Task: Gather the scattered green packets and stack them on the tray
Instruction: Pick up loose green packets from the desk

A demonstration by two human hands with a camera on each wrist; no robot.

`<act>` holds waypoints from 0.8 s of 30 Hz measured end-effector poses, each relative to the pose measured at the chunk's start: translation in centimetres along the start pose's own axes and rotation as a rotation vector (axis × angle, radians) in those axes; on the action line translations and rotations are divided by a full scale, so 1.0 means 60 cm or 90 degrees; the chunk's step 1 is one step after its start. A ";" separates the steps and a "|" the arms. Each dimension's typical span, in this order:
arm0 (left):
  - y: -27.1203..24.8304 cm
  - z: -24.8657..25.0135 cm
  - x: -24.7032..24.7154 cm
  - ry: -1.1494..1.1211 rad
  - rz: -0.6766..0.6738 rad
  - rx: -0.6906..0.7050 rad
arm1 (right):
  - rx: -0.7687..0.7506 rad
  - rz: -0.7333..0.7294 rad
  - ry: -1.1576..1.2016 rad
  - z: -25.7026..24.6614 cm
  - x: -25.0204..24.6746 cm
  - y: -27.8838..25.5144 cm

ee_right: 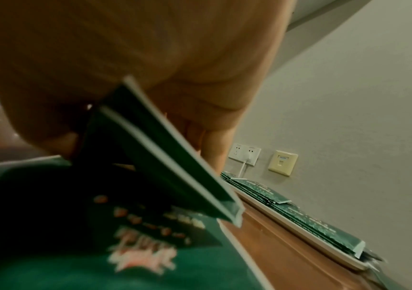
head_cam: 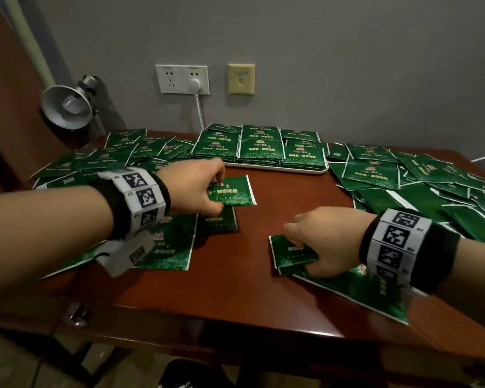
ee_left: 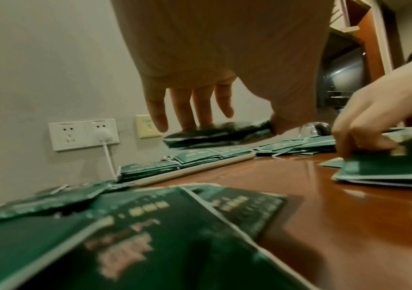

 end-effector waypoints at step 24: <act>0.406 -0.190 -0.062 0.079 0.012 -0.032 | -0.041 0.010 0.193 0.121 -0.070 0.172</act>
Point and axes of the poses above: each hand's wrist, its own y-axis towards the middle knuckle, its own x-axis out of the palm, z = x × y, the point moved 7 cm from there along y, towards the middle knuckle, and after that the axes turned 4 degrees about -z, right-handed, at the moved point
